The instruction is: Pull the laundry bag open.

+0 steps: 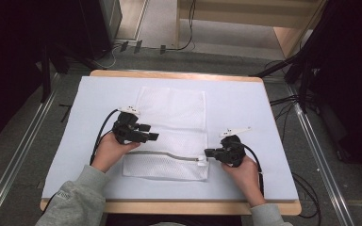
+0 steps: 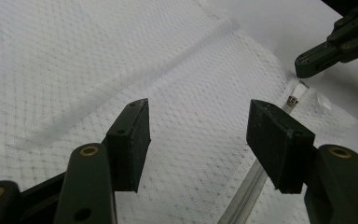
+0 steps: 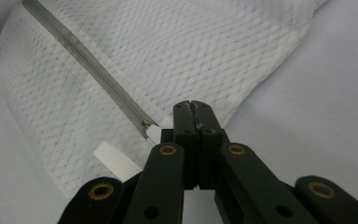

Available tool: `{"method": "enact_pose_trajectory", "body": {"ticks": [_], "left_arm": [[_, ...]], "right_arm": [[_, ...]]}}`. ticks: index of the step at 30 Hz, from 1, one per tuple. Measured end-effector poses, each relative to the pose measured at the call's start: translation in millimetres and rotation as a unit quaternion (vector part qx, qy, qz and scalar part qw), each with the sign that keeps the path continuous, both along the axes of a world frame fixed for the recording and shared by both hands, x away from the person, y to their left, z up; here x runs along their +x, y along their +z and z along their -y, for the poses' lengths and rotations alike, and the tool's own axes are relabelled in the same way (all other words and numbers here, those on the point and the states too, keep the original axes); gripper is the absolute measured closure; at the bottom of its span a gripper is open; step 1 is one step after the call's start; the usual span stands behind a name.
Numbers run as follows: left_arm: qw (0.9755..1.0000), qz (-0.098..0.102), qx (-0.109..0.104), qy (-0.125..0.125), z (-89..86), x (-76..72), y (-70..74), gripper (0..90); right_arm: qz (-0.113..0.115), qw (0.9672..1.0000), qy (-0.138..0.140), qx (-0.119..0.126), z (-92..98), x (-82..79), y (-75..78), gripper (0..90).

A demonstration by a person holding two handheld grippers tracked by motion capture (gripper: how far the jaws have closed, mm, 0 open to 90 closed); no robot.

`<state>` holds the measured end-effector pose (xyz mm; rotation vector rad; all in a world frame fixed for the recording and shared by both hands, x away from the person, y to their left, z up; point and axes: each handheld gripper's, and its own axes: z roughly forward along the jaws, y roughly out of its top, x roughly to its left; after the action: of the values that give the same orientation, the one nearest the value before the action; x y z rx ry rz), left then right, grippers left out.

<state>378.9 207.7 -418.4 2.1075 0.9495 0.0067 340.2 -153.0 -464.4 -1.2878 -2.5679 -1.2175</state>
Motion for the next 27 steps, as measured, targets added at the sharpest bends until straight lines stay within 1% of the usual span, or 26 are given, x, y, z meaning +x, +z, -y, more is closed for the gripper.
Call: {"method": "enact_pose_trajectory", "body": {"ticks": [2, 4, 10, 11, 20, 22, 23, 24, 27], "left_arm": [[1.0000, 0.001, -0.002, -0.002, 1.1, 0.0, -0.2, 40.7], [1.0000, 0.001, 0.001, -0.005, 3.2, -0.2, 0.0, 40.7], [0.9999, 0.005, 0.001, -0.011, 8.5, 0.0, -0.4, 40.8], [0.9999, 0.006, 0.004, -0.013, 10.1, 0.4, -0.5, 40.8], [0.9995, 0.007, 0.009, -0.030, 21.8, 2.1, -1.3, 41.5], [0.9995, 0.006, 0.008, -0.030, 23.2, 2.7, -0.8, 42.1], [0.9994, 0.007, 0.005, -0.033, 24.1, 3.1, -1.0, 42.3], [0.9994, 0.005, 0.001, -0.035, 26.5, 3.5, -1.0, 42.5], [0.9992, 0.005, 0.002, -0.040, 29.7, 3.7, -1.2, 42.6]], "right_arm": [[-0.002, 0.9999, 0.008, -0.008, -4.0, -1.0, -1.9, 90.0], [-0.003, 0.9998, 0.010, -0.015, -6.2, -1.8, -3.4, 90.0], [-0.007, 0.9998, 0.012, -0.014, -8.3, -4.0, -4.7, 90.0], [-0.008, 0.9998, 0.016, -0.014, -9.8, -5.0, -5.5, 90.0], [-0.004, 0.9996, 0.024, -0.014, -13.9, -11.2, -5.5, 90.0], [-0.003, 0.9996, 0.025, -0.013, -15.4, -12.2, -5.5, 90.0], [-0.001, 0.9996, 0.027, -0.014, -17.1, -12.8, -5.1, 90.0], [-0.001, 0.9996, 0.028, -0.011, -18.1, -13.1, -4.9, 90.0], [0.006, 0.9995, 0.030, -0.009, -19.3, -14.2, -3.7, 90.0]]}}
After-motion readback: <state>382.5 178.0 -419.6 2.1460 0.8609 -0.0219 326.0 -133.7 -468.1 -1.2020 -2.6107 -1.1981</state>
